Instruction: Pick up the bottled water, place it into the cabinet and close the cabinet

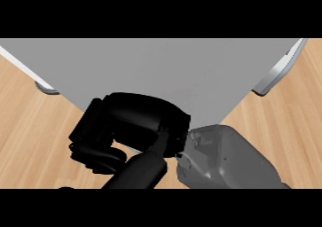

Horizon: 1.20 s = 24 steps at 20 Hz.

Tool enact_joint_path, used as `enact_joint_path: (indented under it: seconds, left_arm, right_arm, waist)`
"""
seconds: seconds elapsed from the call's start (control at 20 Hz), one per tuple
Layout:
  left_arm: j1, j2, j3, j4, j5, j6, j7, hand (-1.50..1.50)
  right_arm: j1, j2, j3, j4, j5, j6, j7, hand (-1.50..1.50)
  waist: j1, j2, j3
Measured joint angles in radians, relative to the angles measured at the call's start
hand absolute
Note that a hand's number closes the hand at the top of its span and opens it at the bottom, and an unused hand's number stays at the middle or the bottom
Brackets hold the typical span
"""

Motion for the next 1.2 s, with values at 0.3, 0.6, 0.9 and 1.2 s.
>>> enact_joint_path:
  seconds: [0.3, 0.6, 0.9, 1.2]
  left_arm:
    - [0.074, -0.054, 0.075, 0.029, -0.014, -0.055, 0.009, -1.5]
    - [0.092, -0.105, 0.116, 0.034, -0.024, -0.093, 0.033, -1.5]
    - [0.087, -0.153, 0.128, 0.038, -0.053, -0.115, 0.052, -1.5]
    - [0.081, -0.164, 0.153, 0.028, -0.045, -0.139, 0.086, -1.5]
  right_arm:
    - [-0.008, -0.017, -0.093, 0.166, -0.03, 0.102, -0.045, 1.5]
    - [-0.016, -0.041, -0.175, 0.324, 0.001, 0.201, -0.126, 1.5]
    - [-0.039, -0.046, -0.184, 0.399, 0.083, 0.305, -0.226, 1.5]
    - [-0.065, -0.038, -0.193, 0.445, 0.138, 0.332, -0.285, -1.5]
  waist:
    - [-0.025, 0.002, 0.001]
    - [-0.04, 0.004, -0.001]
    - [-0.043, -0.003, -0.004]
    - [-0.044, -0.002, -0.001]
